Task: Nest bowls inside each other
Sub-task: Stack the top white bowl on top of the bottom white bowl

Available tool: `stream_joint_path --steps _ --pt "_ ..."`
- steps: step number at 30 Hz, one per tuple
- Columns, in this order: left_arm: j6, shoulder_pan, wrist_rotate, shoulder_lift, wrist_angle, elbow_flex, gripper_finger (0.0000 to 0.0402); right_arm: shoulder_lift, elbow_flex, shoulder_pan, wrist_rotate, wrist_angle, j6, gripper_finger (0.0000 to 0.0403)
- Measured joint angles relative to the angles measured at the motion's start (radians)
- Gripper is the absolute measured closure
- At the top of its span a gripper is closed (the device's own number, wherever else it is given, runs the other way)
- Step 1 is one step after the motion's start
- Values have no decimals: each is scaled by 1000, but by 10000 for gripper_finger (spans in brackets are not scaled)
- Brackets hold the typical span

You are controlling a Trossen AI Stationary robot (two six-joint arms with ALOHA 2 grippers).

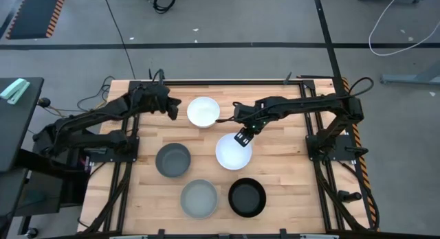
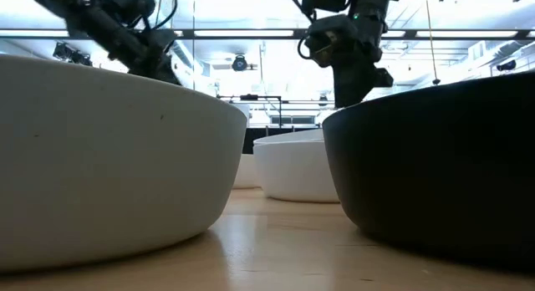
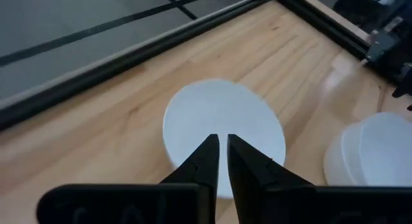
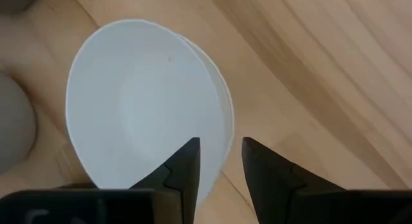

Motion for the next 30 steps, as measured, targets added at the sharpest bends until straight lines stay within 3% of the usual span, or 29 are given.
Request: stream_joint_path --steps 10,15,20,25,30 --pt "161 114 26 279 -388 403 371 -110 0 -2 32 -15 4 280" --pt "192 183 148 427 -512 553 369 -178 0 29 91 -16 5 280" --pt "194 257 285 545 -534 605 362 -246 0 69 144 -16 43 280" --pt "188 281 317 616 -557 623 362 -298 0 115 203 -16 77 280" --pt "188 229 328 674 -549 623 359 -313 1 132 254 -17 86 280"
